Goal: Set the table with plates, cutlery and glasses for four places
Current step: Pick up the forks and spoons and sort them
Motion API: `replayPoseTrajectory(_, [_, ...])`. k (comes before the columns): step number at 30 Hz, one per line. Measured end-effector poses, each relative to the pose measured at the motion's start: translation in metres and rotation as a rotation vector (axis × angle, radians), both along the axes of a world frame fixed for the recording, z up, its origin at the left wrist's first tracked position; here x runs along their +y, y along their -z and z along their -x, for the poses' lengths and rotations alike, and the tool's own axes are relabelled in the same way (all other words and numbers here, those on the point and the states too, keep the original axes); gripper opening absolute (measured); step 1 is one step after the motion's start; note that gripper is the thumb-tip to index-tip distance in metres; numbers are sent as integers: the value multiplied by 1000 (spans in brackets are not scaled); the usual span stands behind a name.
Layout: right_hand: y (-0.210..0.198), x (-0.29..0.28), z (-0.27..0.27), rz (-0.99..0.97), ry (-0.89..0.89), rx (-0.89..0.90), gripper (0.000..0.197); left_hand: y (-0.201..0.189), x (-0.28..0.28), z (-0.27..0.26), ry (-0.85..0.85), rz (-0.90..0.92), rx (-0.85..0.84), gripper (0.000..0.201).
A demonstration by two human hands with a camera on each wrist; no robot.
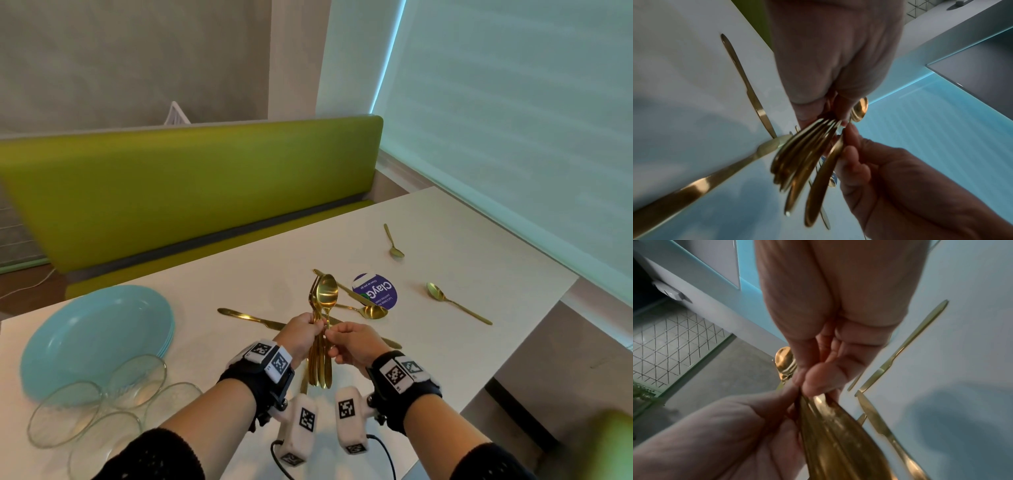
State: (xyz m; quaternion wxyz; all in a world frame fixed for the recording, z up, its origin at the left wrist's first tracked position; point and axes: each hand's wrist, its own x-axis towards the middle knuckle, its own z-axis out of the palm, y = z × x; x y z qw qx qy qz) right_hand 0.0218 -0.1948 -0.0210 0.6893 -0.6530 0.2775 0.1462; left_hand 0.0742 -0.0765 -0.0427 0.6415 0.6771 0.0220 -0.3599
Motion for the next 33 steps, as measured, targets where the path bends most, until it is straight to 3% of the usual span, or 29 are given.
replayPoseTrajectory(13, [10, -24, -25, 192, -49, -4, 6, -2, -24, -18, -17, 16, 29, 17])
replayPoseTrajectory(19, [19, -47, -53, 275, -224, 46, 8, 7, -41, -39, -66, -48, 45, 16])
replayPoseTrajectory(22, [27, -64, -72, 447, -278, 64, 8, 14, -47, -52, -142, -94, 58, 15])
replayPoseTrajectory(28, [47, -102, -106, 994, -452, 110, 20, 21, -42, -76, -242, -146, 83, 21])
replayPoseTrajectory(33, [65, -99, -119, 1167, -620, 149, 25, 25, -38, -91, -290, -185, 69, 16])
